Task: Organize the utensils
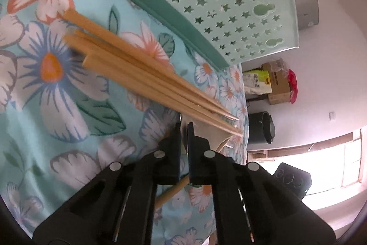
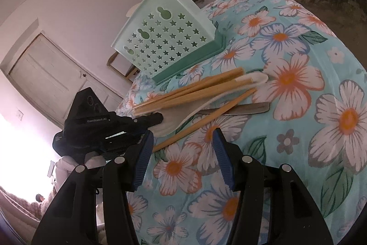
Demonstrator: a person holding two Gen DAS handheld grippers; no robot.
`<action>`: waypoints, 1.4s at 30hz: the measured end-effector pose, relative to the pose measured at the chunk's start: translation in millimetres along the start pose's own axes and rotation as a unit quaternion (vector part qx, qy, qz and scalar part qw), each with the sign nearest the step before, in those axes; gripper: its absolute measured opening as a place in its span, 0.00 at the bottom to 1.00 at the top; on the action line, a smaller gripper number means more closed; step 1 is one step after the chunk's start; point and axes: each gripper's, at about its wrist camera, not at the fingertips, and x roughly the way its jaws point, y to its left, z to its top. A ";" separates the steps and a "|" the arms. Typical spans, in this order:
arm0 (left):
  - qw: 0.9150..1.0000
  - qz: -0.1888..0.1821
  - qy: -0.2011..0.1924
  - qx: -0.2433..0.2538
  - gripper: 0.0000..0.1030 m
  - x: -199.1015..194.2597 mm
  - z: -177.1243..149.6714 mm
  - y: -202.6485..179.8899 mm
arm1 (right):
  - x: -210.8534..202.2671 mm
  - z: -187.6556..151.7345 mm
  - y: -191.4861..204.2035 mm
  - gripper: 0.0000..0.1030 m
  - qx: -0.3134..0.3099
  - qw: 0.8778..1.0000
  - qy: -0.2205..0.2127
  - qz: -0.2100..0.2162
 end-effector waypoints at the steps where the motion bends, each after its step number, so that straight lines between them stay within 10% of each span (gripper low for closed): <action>1: 1.000 -0.002 -0.003 0.001 0.03 -2.6 1.5 -2.6 | 0.0 0.0 0.2 0.51 0.000 1.000 -0.001 0.000; 13: 0.994 -0.033 -0.098 0.031 0.02 -58.9 27.3 -24.1 | -0.3 -1.4 0.6 0.51 0.002 1.000 -0.002 -0.001; 25: 0.974 0.086 -0.143 0.151 0.02 -115.6 -0.8 -31.3 | -0.2 -1.5 9.0 0.51 -0.002 1.000 0.000 -0.011; 30: 0.949 0.183 -0.130 0.220 0.04 -118.9 -12.9 -26.8 | -2.9 -2.2 16.7 0.51 -0.010 1.000 -0.002 -0.014; 42: 0.936 0.156 -0.215 0.233 0.02 -180.0 -19.4 -29.3 | -7.1 -6.1 24.4 0.51 -0.018 1.000 -0.003 -0.019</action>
